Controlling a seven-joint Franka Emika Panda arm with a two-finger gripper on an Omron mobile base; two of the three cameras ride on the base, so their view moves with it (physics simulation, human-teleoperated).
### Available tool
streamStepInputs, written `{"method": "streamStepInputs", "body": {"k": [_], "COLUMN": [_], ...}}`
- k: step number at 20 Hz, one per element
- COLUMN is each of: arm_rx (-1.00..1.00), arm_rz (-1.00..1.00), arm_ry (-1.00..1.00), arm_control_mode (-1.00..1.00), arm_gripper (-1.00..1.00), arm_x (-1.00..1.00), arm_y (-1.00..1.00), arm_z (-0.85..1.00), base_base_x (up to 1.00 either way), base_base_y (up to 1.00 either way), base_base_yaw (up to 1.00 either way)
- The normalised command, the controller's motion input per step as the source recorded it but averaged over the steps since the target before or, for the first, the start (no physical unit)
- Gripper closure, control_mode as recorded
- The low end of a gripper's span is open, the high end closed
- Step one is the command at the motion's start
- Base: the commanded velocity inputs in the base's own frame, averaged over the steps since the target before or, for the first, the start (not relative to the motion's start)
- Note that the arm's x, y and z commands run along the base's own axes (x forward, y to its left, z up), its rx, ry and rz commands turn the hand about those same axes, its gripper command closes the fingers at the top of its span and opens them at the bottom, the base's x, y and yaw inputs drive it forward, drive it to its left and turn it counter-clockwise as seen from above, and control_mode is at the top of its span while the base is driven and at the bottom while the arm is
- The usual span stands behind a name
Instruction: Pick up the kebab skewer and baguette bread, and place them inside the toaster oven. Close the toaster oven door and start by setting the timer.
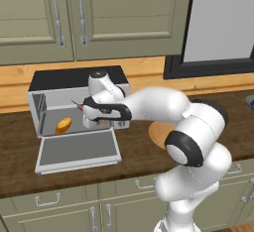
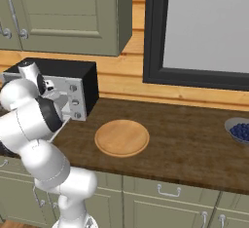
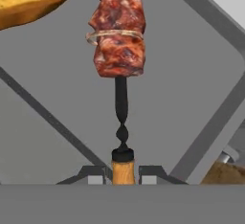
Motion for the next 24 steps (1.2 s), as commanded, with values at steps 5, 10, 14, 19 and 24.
{"method": "streamStepInputs", "body": {"k": [5, 10, 14, 19, 24], "arm_rx": [0.0, 0.0, 0.0, 0.0, 0.0], "arm_rz": [0.0, 0.0, 0.0, 0.0, 0.0], "arm_ry": [-0.01, 0.0, 0.0, 0.0, 0.0], "arm_control_mode": [-1.0, -1.0, -1.0, -1.0, -1.0], "arm_gripper": [1.0, 1.0, 1.0, -1.0, -1.0], "arm_x": [0.17, 0.04, 0.12, 0.1, 0.01], "arm_y": [0.08, 0.02, 0.0, 0.0, 0.0], "arm_z": [-0.17, -0.2, -0.06, -0.02, -0.07], "base_base_x": [0.0, 0.0, 0.0, 0.0, 0.0], "base_base_y": [0.0, 0.0, 0.0, 0.0, 0.0], "base_base_yaw": [0.0, 0.0, 0.0, 0.0, 0.0]}}
